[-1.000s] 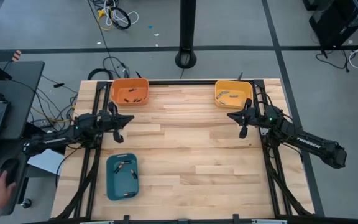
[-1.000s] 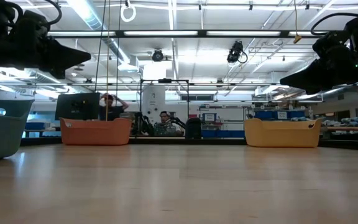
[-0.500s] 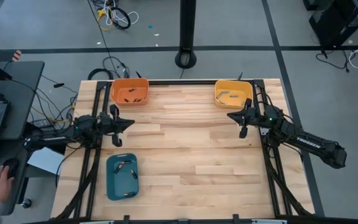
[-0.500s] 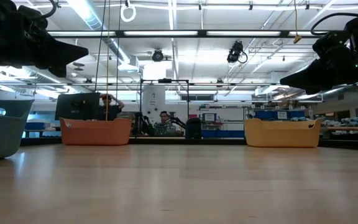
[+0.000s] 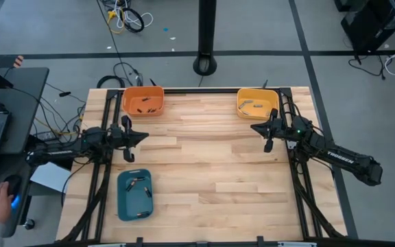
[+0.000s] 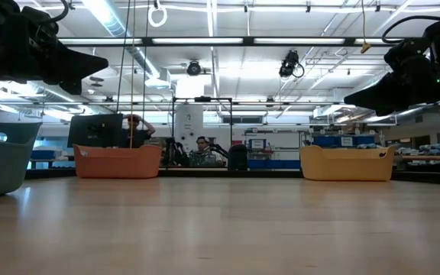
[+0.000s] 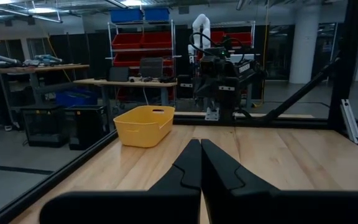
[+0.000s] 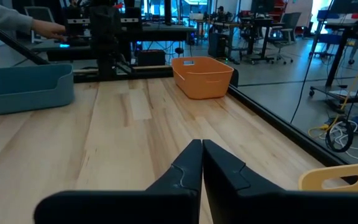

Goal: Sort batteries
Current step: Return to Home Position

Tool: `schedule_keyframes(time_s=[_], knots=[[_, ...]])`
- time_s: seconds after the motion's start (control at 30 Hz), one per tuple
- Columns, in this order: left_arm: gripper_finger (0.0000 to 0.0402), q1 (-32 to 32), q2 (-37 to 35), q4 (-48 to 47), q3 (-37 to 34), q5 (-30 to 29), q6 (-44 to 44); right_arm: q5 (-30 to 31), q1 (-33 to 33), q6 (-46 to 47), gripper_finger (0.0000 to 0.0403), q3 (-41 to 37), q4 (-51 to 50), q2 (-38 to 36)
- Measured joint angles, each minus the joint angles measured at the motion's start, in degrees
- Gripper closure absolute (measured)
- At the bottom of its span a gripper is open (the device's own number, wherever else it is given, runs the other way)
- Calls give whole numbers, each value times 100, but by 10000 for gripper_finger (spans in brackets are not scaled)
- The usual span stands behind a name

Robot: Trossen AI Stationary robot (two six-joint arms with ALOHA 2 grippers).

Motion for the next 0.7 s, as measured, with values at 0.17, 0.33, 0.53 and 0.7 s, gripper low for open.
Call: schedule_keyframes(time_s=[0.17,0.33,0.53,0.7], knots=[[396,0,0,0,0,2,0,0,-2,-1,376,1,2,0],[396,0,0,0,0,0,0,0,-2,1,376,1,0,0],[396,0,-2,0,0,0,0,0,-1,0,377,2,0,0],[396,0,-2,0,0,0,0,0,-2,1,374,2,2,0]])
